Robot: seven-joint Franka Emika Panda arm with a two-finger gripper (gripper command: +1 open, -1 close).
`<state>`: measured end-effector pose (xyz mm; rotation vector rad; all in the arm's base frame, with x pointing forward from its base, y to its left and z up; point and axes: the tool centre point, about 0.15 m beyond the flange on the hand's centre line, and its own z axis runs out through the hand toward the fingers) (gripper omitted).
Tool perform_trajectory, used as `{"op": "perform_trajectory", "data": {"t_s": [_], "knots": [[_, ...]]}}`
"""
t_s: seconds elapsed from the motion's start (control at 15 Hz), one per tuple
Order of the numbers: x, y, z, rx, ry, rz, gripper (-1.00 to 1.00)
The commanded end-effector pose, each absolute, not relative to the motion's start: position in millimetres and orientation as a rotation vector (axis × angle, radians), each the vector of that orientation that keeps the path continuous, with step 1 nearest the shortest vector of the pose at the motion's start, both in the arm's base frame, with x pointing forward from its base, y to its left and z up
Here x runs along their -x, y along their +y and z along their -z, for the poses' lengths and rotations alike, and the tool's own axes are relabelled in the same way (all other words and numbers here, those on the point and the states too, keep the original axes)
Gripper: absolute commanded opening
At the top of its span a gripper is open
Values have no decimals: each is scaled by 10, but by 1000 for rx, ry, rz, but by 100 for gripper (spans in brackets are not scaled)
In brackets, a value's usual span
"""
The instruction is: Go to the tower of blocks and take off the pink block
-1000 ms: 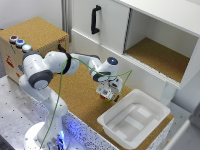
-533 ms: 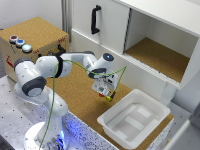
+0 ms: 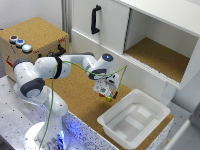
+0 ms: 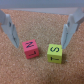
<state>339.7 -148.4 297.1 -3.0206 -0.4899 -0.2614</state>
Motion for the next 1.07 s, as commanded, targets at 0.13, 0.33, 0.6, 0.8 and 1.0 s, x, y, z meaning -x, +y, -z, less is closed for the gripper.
{"op": "perform_trajectory", "data": {"t_s": [0.13,0.33,0.6,0.8,1.0], "knots": [[-3473,-1393,-2666,3026,-664,286,100],[-3454,-1183,-2597,2995,-822,283,100],[-3489,-930,-2471,2961,-1076,297,100],[-3523,-836,-2345,2956,-1159,309,100],[-3571,-839,-2212,2981,-1178,303,100]]}}
